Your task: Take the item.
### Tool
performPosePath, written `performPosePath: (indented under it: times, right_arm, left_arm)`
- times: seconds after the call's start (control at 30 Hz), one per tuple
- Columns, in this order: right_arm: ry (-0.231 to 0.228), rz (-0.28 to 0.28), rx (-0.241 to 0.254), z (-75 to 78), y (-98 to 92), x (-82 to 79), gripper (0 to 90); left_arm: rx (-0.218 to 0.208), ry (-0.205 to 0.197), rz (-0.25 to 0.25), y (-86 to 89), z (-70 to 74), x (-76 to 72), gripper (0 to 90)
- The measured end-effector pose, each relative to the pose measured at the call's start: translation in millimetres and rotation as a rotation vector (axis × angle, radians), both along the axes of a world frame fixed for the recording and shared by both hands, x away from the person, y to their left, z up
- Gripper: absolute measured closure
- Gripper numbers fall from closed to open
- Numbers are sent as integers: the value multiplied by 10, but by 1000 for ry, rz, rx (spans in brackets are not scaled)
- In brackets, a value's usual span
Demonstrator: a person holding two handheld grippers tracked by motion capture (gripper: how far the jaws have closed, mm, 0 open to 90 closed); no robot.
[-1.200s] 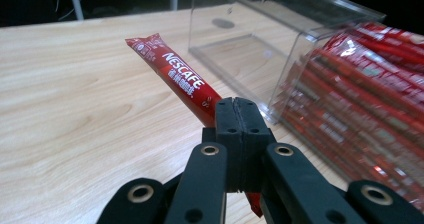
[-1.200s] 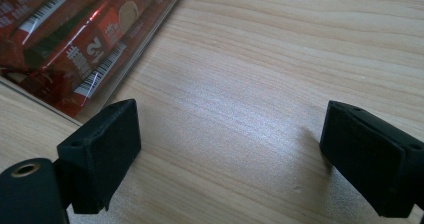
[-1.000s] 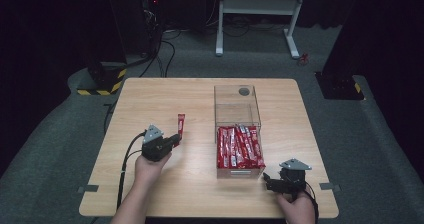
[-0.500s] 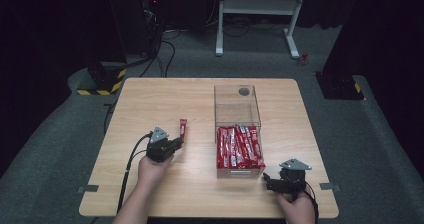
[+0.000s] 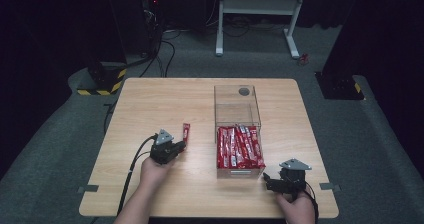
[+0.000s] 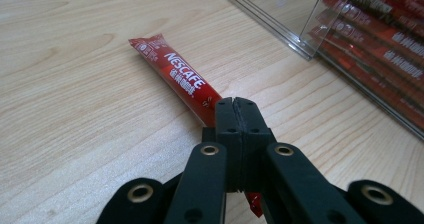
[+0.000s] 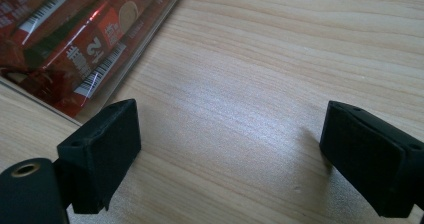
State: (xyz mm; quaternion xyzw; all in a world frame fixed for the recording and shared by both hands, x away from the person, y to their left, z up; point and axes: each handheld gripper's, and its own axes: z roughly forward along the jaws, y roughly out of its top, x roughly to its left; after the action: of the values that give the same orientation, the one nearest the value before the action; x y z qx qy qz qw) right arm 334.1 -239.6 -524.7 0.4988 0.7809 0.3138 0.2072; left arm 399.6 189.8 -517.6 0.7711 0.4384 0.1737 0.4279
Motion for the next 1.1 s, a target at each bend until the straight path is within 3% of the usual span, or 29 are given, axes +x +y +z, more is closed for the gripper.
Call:
performPosePath:
  times: [0.37, 0.6, 0.8, 1.1]
  right_arm:
    - [0, 0, 0, 0, 0, 0, 91]
    - [0, 0, 0, 0, 0, 0, 91]
    - [0, 0, 0, 0, 0, 0, 92]
    - [0, 0, 0, 0, -1, 1, 92]
  left_arm:
    - [22, 7, 2, -7, -17, 1, 849]
    - [7, -13, 16, 16, 64, -24, 696]
    - [-15, -49, 9, 38, 185, -93, 630]
    - [-27, -40, 26, 75, 289, -173, 465]
